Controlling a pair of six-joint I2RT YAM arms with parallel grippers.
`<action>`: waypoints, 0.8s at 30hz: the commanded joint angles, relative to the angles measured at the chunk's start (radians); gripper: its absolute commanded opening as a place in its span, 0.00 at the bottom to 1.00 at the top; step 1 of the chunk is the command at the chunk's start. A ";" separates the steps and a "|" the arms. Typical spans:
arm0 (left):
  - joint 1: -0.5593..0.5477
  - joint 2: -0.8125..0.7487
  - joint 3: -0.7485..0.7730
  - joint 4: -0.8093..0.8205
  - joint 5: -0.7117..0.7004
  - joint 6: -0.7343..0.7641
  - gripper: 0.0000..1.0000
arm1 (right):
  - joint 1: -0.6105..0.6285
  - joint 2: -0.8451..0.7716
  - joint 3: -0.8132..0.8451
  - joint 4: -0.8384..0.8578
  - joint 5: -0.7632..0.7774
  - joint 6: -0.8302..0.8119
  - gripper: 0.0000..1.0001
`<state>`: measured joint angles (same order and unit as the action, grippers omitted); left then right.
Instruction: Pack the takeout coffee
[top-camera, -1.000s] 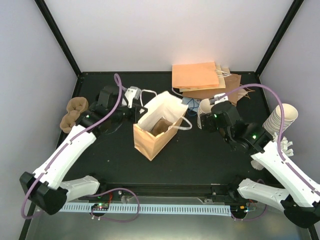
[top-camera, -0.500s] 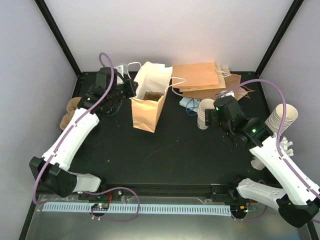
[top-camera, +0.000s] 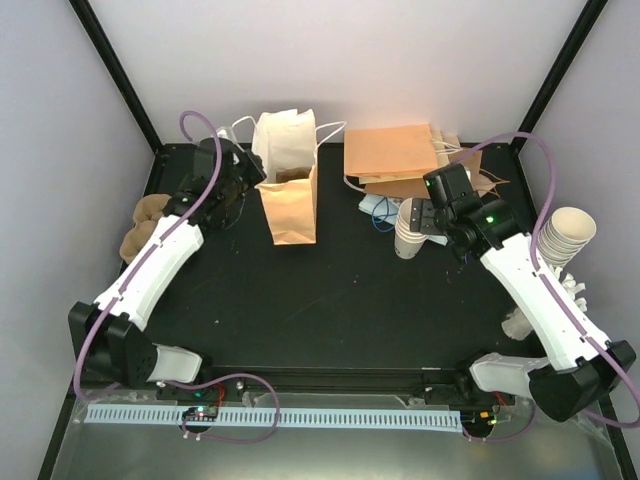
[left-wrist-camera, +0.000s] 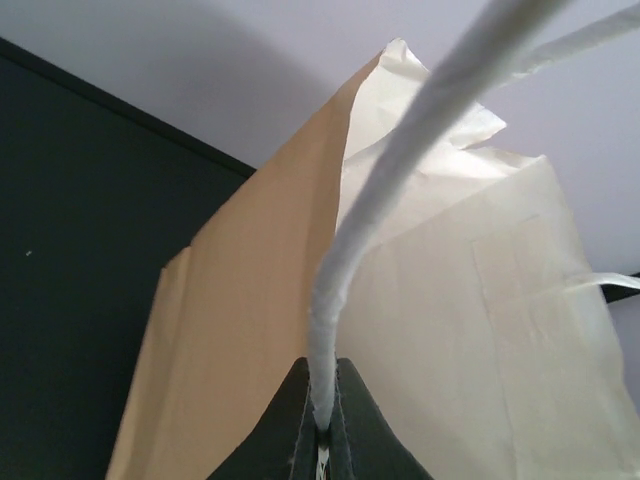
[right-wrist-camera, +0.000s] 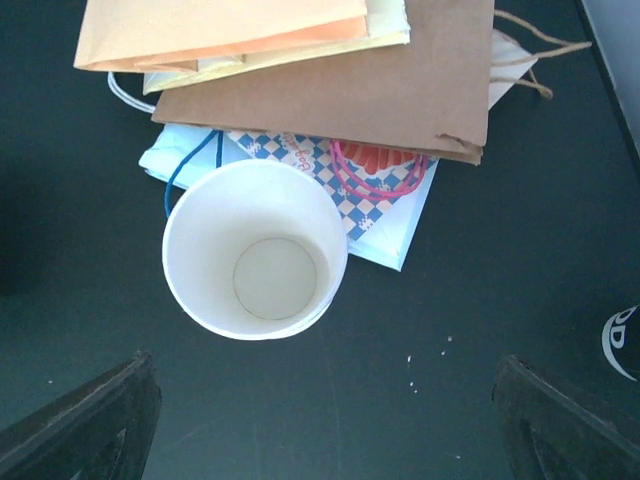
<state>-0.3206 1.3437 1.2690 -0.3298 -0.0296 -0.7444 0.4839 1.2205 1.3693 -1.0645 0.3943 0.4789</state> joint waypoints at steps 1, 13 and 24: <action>0.008 0.047 -0.012 0.119 0.005 -0.080 0.02 | -0.027 0.026 0.026 -0.033 -0.031 0.042 0.93; 0.008 0.101 -0.070 0.151 0.084 -0.129 0.15 | -0.123 0.123 0.050 -0.013 -0.089 0.040 0.62; 0.008 -0.039 -0.051 0.027 0.107 -0.035 0.94 | -0.130 0.213 0.079 0.026 -0.059 0.060 0.48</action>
<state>-0.3180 1.4044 1.1957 -0.2455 0.0689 -0.8238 0.3584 1.4231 1.4155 -1.0676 0.3122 0.5163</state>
